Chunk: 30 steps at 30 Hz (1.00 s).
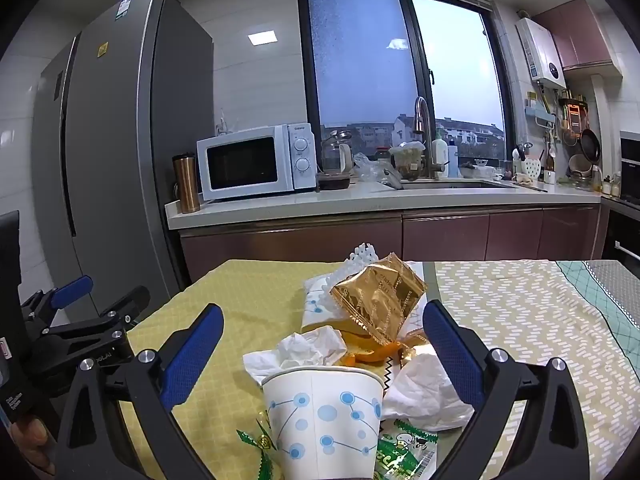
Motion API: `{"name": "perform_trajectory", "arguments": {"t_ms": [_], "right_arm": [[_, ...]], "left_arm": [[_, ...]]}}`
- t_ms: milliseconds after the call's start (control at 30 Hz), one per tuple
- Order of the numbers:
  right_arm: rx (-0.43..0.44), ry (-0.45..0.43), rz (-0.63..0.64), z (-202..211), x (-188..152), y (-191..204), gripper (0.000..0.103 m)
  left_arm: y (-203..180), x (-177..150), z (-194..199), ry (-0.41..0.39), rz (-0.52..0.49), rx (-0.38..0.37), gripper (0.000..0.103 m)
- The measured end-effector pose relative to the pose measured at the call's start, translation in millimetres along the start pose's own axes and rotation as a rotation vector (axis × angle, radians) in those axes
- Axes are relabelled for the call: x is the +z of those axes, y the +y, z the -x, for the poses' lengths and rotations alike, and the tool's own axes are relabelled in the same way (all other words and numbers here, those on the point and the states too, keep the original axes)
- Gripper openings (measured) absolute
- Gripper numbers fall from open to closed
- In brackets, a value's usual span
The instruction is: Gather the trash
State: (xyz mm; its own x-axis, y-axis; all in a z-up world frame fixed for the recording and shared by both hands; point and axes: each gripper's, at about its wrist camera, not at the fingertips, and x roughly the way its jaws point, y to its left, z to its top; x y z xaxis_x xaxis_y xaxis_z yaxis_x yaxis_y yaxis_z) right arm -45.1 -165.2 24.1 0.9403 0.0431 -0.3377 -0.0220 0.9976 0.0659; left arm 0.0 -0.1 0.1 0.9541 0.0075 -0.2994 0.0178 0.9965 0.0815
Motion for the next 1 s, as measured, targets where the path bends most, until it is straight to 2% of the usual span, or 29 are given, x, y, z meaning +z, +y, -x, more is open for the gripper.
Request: {"name": "perform_trajectory", "arguments": {"t_ms": [200,233,1000], "right_arm": [[0.007,0.002,-0.006,1,-1,1,0.096],[0.009,0.002,-0.008,1,-1,1,0.096],[0.004,-0.003,-0.007,7,-6,0,0.096]], "left_arm": [[-1,2,-5,0.013,0.014,0.010,0.098],[5,-1,4,-0.024,0.027,-0.016,0.098],[7,3,22,-0.042,0.030,-0.028,0.098]]}}
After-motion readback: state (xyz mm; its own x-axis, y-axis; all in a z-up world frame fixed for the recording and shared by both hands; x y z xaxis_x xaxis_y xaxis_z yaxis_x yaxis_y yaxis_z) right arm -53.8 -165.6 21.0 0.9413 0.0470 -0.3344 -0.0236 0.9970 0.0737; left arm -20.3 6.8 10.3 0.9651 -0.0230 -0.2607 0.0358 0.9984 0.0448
